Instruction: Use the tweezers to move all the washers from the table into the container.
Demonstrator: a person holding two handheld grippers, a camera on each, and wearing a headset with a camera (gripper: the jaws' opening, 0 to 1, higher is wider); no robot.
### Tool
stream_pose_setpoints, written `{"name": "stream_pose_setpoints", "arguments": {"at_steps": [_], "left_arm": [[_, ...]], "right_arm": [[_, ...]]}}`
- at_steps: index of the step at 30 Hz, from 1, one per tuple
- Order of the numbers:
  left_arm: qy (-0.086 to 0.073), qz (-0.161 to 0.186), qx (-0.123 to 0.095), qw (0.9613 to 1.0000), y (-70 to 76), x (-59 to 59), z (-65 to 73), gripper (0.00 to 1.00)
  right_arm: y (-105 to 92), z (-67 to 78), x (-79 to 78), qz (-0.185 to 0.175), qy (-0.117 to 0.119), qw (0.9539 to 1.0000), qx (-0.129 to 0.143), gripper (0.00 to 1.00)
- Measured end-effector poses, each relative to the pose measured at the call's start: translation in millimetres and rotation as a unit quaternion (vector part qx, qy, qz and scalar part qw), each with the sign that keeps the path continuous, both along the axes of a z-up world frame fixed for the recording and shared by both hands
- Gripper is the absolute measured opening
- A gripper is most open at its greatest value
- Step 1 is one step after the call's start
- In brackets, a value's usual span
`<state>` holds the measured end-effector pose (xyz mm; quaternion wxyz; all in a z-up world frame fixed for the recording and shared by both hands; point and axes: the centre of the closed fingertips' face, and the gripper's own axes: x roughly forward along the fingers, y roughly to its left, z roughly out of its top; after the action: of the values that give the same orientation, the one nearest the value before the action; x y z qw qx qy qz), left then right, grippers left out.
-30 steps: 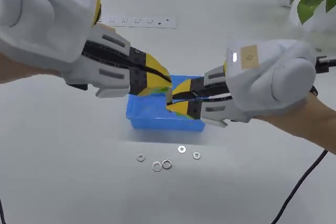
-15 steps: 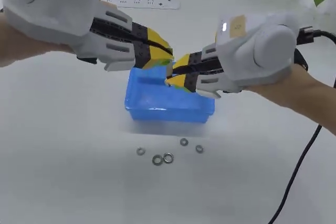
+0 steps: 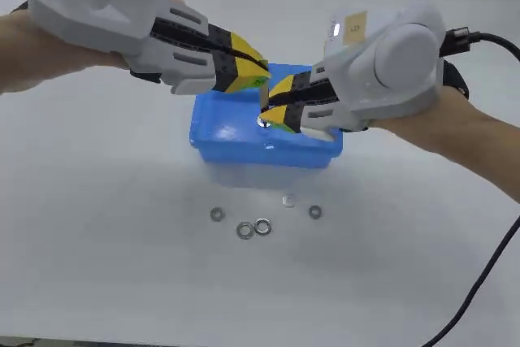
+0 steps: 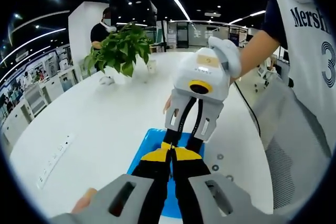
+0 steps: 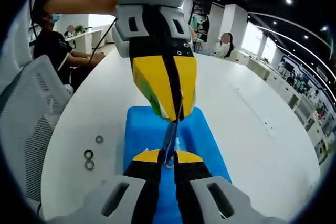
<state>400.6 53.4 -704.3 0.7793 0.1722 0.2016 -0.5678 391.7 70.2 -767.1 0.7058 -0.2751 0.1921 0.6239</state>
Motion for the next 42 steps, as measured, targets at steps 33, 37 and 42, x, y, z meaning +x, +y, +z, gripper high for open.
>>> {"name": "stream_pose_setpoints", "arguments": {"at_steps": [33,37,42], "left_arm": [[-0.013,-0.024,-0.034,0.999,-10.0,-24.4,39.3,0.05],[-0.022,-0.042,-0.028,0.9985,-9.3,-37.4,49.8,0.05],[-0.032,-0.05,-0.023,0.998,-7.9,-54.8,61.8,0.05]], "right_arm": [[-0.1,35.1,-14.3,0.008,0.0,0.9989,0.045,0.12],[2.0,44.3,-23.6,0.016,0.0,0.9986,0.05,0.11],[4.9,56.5,-39.2,0.03,-0.011,0.9983,0.05,0.11]]}}
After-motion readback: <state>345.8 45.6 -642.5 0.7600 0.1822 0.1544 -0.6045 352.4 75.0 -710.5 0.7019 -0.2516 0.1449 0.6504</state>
